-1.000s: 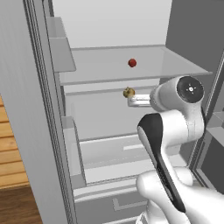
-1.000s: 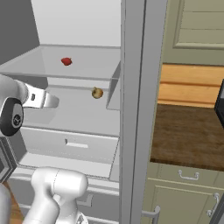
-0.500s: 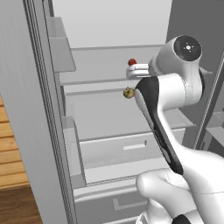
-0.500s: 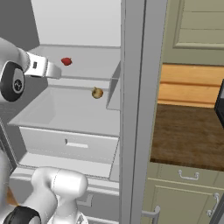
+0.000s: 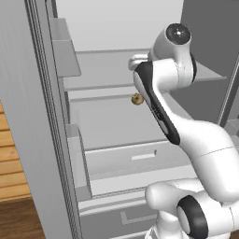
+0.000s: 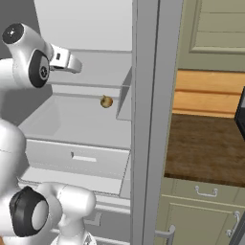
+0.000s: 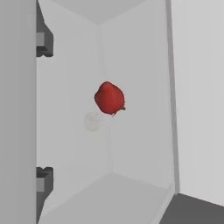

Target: Take the strawberry from the fridge and place it on top of the pancake, located on the dining counter.

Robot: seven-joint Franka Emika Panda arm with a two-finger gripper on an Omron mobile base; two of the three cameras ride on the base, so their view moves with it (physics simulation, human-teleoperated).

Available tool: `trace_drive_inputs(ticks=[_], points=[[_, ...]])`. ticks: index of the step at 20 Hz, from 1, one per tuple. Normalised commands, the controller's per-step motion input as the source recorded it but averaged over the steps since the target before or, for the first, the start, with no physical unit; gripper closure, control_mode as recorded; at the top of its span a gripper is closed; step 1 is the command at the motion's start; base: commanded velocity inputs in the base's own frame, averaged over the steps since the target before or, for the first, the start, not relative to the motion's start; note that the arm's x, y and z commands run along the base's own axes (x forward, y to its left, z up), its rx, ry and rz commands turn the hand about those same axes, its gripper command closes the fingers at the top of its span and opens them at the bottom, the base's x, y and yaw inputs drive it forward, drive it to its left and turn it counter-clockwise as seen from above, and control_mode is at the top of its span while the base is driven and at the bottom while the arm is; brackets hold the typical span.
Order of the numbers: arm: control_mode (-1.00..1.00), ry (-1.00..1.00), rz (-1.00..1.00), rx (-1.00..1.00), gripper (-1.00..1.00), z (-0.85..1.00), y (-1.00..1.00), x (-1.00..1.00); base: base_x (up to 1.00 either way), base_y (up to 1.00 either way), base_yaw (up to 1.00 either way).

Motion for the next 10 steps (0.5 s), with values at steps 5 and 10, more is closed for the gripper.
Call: trace_drive_inputs(ticks=[5,10], points=[[-1.00,0.00,0.00,0.00,-1.00,0.00,0.00,0.53,0.00,0.00,0.00],[-1.00,0.01,0.00,0.00,-1.00,-0.03,0.02,0.51,0.00,0.00,0.00]])
